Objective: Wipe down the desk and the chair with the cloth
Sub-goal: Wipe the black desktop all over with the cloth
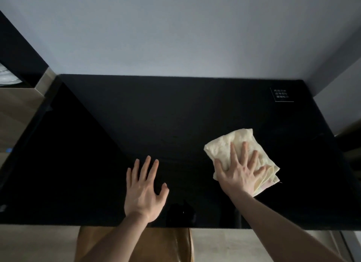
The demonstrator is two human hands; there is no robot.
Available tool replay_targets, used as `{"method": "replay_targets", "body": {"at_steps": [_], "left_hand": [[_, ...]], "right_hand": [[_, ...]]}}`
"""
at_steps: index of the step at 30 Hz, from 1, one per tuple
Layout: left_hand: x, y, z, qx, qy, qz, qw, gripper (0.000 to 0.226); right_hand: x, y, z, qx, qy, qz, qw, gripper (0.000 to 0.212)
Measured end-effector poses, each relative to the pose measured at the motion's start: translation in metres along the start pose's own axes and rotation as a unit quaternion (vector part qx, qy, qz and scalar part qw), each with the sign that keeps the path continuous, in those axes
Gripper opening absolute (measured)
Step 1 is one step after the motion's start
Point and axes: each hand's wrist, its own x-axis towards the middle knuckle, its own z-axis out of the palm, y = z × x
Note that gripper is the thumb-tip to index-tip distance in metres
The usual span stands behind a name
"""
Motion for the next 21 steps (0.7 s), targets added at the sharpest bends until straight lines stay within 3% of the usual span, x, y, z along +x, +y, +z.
{"method": "replay_targets", "body": {"at_steps": [6, 21], "left_hand": [[0.001, 0.003, -0.008, -0.013, -0.015, 0.006, 1.0, 0.083], [-0.001, 0.0, -0.005, -0.016, -0.02, 0.011, 1.0, 0.081]], "right_hand": [[-0.028, -0.041, 0.022, 0.004, 0.026, -0.01, 1.0, 0.084], [-0.028, -0.04, 0.029, -0.005, 0.058, -0.009, 0.998, 0.083]]}}
